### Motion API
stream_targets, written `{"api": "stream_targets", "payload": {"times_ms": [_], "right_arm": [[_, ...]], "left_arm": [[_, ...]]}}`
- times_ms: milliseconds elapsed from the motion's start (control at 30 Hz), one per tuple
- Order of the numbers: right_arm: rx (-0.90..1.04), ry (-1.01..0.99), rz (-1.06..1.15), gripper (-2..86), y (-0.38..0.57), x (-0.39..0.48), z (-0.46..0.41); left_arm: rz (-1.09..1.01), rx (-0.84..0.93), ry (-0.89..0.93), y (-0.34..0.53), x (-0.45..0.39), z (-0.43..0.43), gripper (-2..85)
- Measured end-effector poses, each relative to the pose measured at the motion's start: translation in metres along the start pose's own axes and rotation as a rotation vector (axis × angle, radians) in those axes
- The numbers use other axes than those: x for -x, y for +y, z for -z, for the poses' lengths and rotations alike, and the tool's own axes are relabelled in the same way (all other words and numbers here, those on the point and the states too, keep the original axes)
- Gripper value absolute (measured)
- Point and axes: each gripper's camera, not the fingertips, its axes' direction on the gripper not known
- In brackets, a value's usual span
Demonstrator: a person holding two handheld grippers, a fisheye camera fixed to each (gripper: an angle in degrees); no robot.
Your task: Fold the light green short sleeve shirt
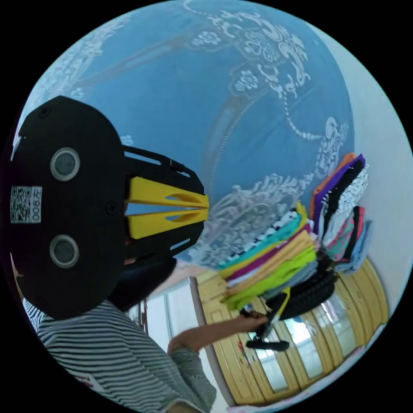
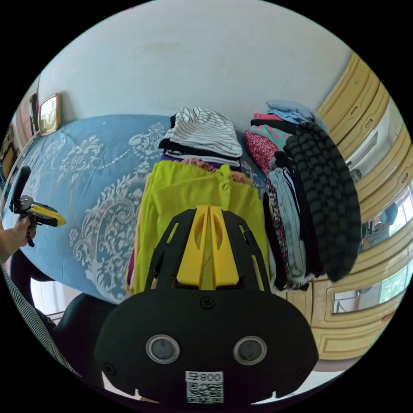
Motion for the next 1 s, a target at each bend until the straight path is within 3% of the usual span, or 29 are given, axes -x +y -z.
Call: {"api": "stream_targets", "payload": {"times_ms": [67,167,333,533,667,1000], "right_arm": [[0.042,0.005,0.004,-0.1,0.018,0.013,0.002],[0.158,0.044,-0.023,-0.3,0.034,0.026,-0.022],[0.135,0.106,-0.098,-0.3,0.044,0.027,-0.018],[-0.010,-0.125,-0.276,1.1,0.052,-0.028,0.036],[-0.106,-0.208,-0.309,7.4,0.036,-0.052,0.047],[0.084,-0.165,-0.376,8.9,0.001,-0.086,-0.029]], "left_arm": [[-0.019,0.089,-0.130,0.017,-0.016,-0.017,0.1],[-0.056,0.049,-0.210,0.036,-0.037,-0.024,0.2],[-0.030,0.069,-0.173,0.054,-0.049,-0.024,0.2],[-0.107,0.123,-0.244,0.071,-0.081,-0.022,0.2],[-0.088,0.107,-0.246,0.087,-0.096,-0.016,0.2],[-0.097,0.120,-0.268,0.113,-0.134,0.007,0.3]]}}
